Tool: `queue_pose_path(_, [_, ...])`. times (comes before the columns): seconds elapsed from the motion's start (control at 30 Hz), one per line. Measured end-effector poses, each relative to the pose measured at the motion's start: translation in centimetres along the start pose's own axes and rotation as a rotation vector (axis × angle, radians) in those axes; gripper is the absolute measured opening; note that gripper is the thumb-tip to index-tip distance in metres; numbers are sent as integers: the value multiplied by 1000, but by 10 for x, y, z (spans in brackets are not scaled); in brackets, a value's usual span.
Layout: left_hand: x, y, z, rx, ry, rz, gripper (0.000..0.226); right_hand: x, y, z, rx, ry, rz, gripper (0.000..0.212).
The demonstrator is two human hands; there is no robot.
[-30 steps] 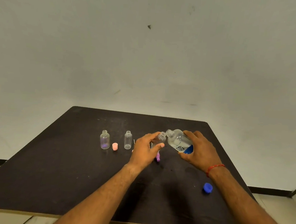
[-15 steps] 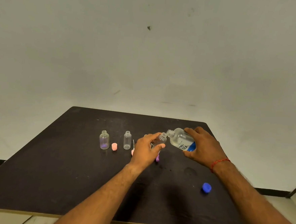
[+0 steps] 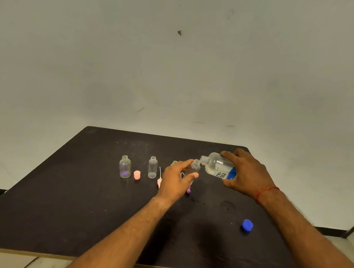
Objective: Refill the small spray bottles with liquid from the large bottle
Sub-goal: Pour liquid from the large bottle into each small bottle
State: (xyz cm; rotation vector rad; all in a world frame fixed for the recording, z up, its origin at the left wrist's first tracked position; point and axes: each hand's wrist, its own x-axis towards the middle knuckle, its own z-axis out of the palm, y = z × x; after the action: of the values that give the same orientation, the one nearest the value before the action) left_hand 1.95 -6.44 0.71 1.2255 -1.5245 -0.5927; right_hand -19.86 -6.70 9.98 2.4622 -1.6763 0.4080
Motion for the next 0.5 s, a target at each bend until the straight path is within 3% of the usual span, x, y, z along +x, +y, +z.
queue_pose_path(0.5, [0,0,2,16,-9,-39,50,3,-1,-7,-68,-22,-15,86])
